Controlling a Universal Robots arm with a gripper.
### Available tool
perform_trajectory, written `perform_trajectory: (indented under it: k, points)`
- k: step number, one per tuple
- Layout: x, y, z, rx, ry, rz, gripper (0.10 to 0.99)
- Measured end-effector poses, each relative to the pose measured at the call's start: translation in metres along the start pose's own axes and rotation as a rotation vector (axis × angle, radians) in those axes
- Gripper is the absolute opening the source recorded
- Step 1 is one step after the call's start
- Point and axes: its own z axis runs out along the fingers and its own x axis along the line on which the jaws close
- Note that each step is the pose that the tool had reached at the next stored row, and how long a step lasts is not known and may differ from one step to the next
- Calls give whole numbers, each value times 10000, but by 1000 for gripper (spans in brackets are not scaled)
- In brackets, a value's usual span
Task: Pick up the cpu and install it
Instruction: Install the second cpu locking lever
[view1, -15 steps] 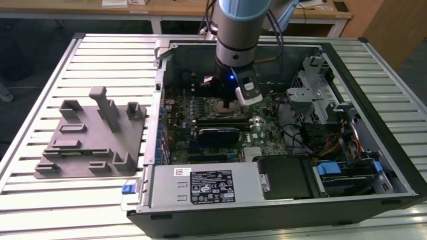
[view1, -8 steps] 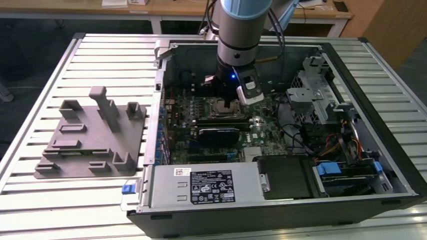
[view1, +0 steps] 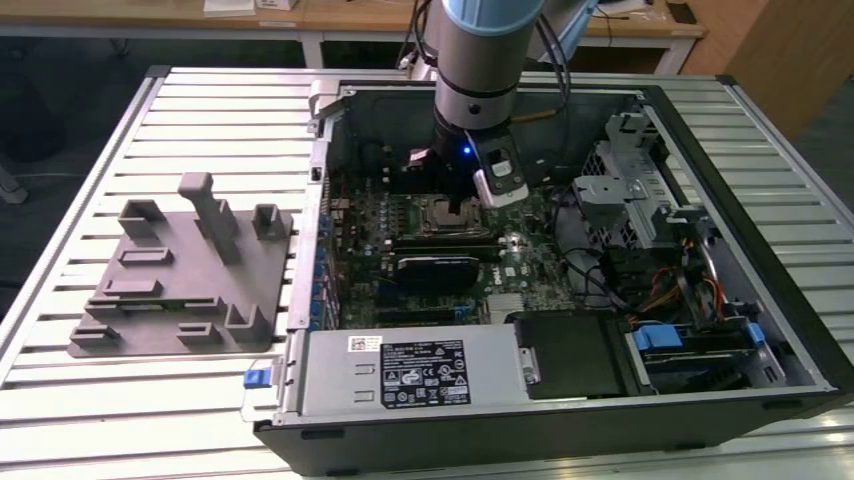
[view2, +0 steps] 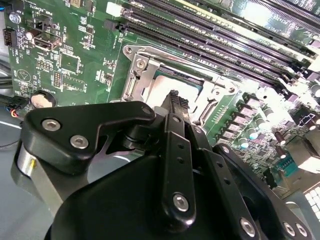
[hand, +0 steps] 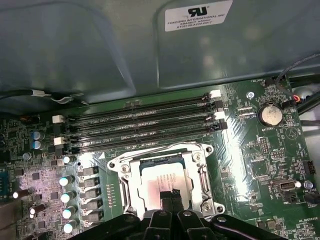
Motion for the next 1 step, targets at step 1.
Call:
perform_trajectory:
  k: [1]
  points:
    - [0, 0, 0, -1, 0, 0, 106]
